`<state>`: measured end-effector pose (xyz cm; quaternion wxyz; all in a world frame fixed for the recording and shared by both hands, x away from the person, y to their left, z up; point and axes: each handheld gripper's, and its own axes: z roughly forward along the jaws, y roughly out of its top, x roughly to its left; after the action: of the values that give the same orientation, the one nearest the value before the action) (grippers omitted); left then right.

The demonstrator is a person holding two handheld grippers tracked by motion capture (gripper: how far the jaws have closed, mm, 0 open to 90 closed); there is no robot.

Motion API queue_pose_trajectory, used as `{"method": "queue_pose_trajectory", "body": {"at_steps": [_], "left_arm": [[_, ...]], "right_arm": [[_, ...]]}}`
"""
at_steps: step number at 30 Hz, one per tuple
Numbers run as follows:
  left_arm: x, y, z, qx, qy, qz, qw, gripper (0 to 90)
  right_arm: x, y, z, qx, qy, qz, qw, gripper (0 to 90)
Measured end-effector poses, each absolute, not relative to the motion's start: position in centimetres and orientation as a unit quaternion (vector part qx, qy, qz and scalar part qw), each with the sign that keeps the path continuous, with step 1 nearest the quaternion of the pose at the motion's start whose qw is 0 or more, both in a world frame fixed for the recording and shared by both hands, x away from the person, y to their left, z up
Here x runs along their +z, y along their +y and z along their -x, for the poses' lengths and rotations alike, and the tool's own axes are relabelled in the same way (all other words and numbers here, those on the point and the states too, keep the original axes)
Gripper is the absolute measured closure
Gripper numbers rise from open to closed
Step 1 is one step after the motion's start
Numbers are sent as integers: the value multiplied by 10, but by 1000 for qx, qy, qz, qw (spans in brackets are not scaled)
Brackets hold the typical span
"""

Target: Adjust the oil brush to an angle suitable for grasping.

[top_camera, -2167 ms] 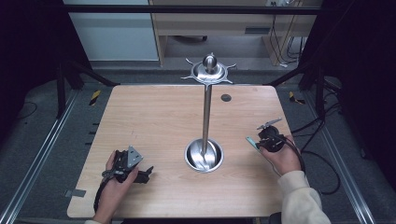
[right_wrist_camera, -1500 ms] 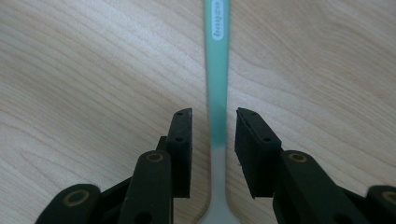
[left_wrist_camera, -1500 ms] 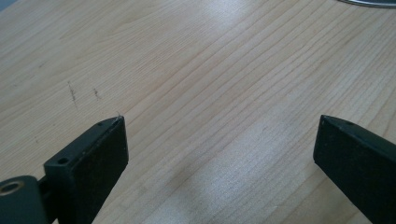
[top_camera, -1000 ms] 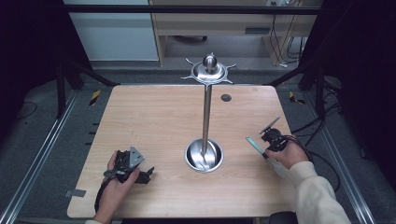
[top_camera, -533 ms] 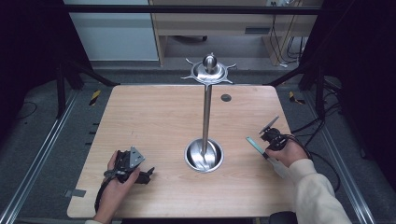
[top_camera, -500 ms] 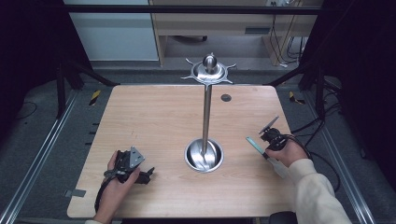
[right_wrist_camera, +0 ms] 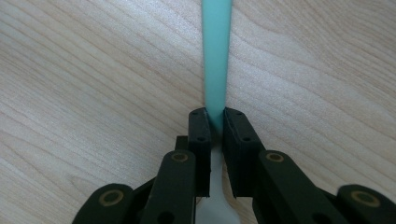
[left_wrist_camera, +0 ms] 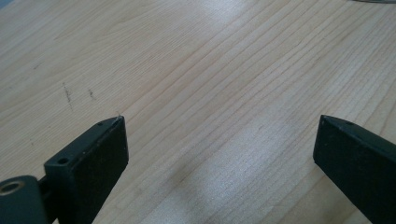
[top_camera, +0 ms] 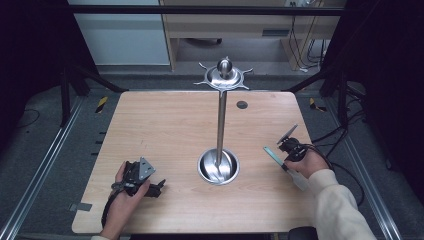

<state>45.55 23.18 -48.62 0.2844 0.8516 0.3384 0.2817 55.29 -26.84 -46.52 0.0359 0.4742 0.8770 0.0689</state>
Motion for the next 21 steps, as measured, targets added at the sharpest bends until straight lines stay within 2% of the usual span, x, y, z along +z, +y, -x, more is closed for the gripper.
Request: {"method": "queue_pose_trajectory", "body": {"at_steps": [7,14,21], "left_arm": [[-486,232,-455,283,342,-849,286,29],[-486,232,-456,283,339,-851,283,29],[-486,232,-455,282,340,-851,283,29]], "right_arm": [[-460,-272,-551,80,872,-481,40,824],[-431,-281,-545,111,869,-479,58,825],[-371,-289,-530,173,860,-470,100,824]]}}
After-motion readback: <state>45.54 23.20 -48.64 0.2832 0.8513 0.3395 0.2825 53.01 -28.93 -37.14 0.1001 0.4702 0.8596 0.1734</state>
